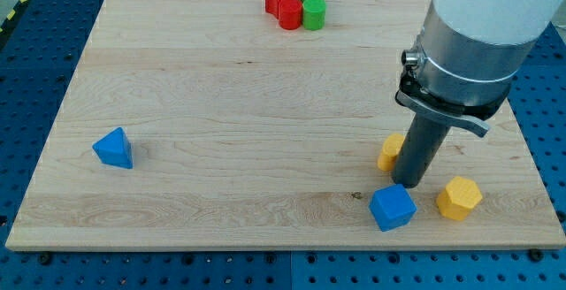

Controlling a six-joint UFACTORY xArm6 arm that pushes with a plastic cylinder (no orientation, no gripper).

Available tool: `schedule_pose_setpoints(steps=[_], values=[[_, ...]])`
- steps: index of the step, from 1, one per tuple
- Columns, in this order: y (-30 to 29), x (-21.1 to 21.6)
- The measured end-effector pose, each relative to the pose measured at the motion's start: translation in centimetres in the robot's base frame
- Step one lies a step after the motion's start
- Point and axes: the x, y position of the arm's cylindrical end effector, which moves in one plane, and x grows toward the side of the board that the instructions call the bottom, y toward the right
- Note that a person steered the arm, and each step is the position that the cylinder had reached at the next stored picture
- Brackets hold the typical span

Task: Move the yellow heart to the top left of the yellow hexagon

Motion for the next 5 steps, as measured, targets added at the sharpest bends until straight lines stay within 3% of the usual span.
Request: schedule_pose_setpoints(steps=[3, 4, 5], values=[[-7.3, 1.3], [-10.2, 4.2], [-9.2, 6.7]])
